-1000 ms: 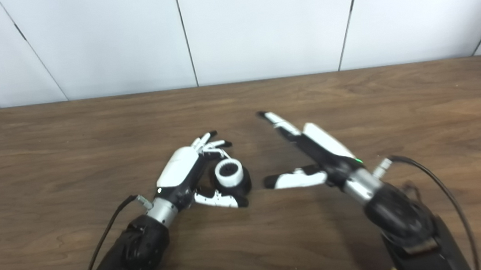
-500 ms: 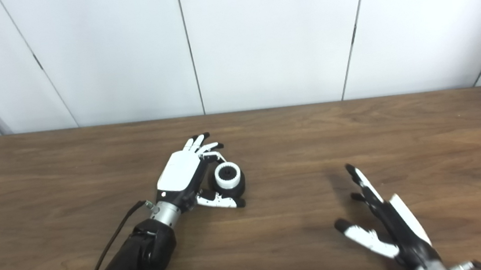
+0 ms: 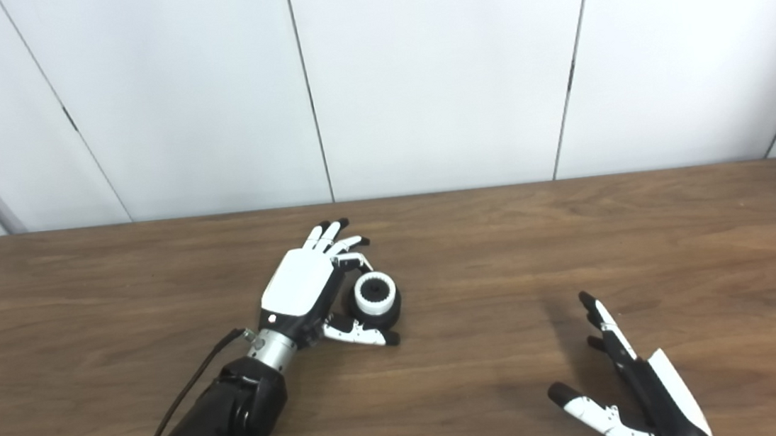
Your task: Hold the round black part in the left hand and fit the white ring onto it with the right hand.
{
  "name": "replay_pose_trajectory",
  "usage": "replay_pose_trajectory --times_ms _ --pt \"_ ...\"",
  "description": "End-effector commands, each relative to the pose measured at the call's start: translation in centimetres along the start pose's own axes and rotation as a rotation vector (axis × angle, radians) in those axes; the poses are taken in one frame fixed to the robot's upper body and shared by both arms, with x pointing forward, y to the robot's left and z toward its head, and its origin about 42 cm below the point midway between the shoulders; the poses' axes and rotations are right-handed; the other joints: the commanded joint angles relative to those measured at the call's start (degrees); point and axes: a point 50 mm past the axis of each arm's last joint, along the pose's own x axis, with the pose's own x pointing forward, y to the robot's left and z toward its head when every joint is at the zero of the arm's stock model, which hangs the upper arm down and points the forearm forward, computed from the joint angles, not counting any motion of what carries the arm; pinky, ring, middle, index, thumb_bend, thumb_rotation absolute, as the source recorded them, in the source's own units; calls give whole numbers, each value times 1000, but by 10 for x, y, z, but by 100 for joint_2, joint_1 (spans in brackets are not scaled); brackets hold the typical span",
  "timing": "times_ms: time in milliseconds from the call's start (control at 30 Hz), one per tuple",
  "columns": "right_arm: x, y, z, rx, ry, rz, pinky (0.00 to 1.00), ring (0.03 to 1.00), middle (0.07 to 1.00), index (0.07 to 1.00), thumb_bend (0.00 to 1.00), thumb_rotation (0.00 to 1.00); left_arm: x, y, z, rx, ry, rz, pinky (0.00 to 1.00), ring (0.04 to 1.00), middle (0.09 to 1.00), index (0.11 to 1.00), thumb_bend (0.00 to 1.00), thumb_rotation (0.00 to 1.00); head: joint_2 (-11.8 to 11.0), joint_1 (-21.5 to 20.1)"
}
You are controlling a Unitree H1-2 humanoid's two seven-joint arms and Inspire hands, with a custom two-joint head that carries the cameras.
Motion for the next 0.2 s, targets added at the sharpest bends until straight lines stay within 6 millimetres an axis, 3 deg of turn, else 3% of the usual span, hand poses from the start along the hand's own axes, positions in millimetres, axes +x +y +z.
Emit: replay_pose_trajectory --times_ms 0,167 --pt "0 -3 3 -9 1 -25 925 984 1000 1000 582 685 -62 -46 -27 12 111 -164 1000 980 842 481 522 48 10 9" --pt "2 -3 3 -7 0 -27 924 981 998 1000 586 670 -62 -43 -27 -30 132 -211 1000 997 873 483 523 55 -8 0"
